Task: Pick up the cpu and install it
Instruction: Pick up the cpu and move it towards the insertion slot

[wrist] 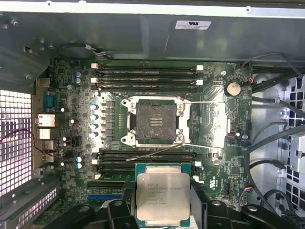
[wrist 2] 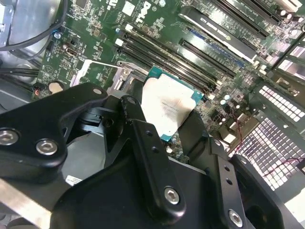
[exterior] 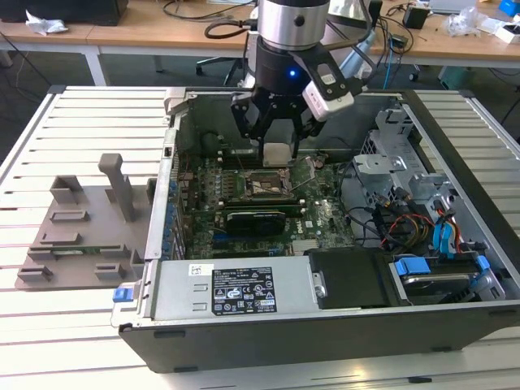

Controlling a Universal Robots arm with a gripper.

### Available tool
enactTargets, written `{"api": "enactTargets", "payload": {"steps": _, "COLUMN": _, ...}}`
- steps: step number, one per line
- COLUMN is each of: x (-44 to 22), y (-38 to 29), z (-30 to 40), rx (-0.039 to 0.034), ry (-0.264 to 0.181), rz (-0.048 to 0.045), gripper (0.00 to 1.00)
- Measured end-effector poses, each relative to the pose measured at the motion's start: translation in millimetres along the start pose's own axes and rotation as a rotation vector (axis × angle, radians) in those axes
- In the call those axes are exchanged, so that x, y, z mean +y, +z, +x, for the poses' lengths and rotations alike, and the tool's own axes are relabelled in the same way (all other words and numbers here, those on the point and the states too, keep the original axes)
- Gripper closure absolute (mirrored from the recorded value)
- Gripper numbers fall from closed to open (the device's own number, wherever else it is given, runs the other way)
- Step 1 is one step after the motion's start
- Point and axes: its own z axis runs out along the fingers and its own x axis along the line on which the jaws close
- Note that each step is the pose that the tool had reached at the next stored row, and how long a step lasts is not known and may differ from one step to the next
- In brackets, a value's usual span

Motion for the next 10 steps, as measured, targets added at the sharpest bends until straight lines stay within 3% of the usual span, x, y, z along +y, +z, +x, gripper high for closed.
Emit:
{"api": "enactTargets", "payload": {"steps": 5, "x": 1.2, "y": 3.9, "z": -3.6, "rx": 0.0, "ry": 0.0, "rz": 0.0011, "gripper": 0.45}}
{"api": "enactTargets", "payload": {"steps": 10, "x": 7.5, "y": 10.3, "z": -6.8, "rx": 0.0001, "ry": -0.001, "rz": 0.0047, "gripper": 0.45}}
